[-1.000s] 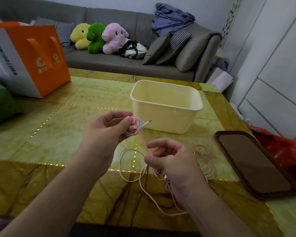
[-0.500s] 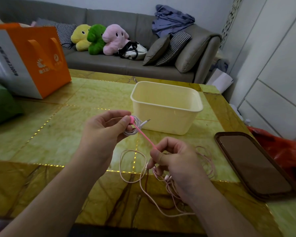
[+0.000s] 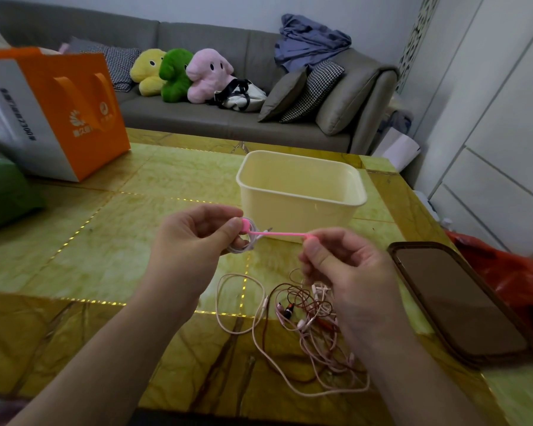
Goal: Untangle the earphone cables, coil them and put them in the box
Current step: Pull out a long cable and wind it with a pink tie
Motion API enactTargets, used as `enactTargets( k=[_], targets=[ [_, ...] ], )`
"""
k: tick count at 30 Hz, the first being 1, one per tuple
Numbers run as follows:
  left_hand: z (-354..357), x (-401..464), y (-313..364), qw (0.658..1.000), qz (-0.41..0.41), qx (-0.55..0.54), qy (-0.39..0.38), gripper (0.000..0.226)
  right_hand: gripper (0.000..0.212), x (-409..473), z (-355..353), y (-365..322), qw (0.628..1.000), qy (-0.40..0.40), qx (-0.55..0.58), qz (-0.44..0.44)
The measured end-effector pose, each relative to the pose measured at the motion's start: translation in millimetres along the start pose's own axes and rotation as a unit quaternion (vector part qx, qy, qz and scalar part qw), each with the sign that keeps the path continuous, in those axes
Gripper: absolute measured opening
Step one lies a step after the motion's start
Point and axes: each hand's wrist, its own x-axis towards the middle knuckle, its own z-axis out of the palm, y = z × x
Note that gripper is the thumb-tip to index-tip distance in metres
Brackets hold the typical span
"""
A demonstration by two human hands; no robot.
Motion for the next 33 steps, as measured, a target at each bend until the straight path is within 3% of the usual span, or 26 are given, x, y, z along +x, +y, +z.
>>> enactTargets(
  k=[5,10,16,20,25,33],
  targets=[
    [4,-3,-1,0.999,-0.009,0.024,-0.031,0.014,0.037,5,-7,-8,0.995,-0.014,0.092,-0.031],
    [6,-6,-1,0.997,0.015,0.070,-0.028,0.011,0.013,4,-10,-26,0.982,-0.065,0.178,0.003],
    [14,-11,0,0.992,0.048,0.102,-0.051,0.014,0.011,-4,-3,-25,0.977,-0.093,0.155,0.116],
    [18,-14,-2,0.988,0.066,0.120,-0.067,0.016,0.012,-7,8,-12,0.986,-0.089,0.032,0.139],
    [20,-16,-4,0.984,0.085,0.135,-0.079,0.018,0.008,-11,12,-3,0.965,-0.053,-0.251,0.045],
    [26,-23,-5,0.970,0.101,0.190,-0.112,0.021,0.019,-11,15,-3,0.930,-0.030,-0.367,-0.012]
  ],
)
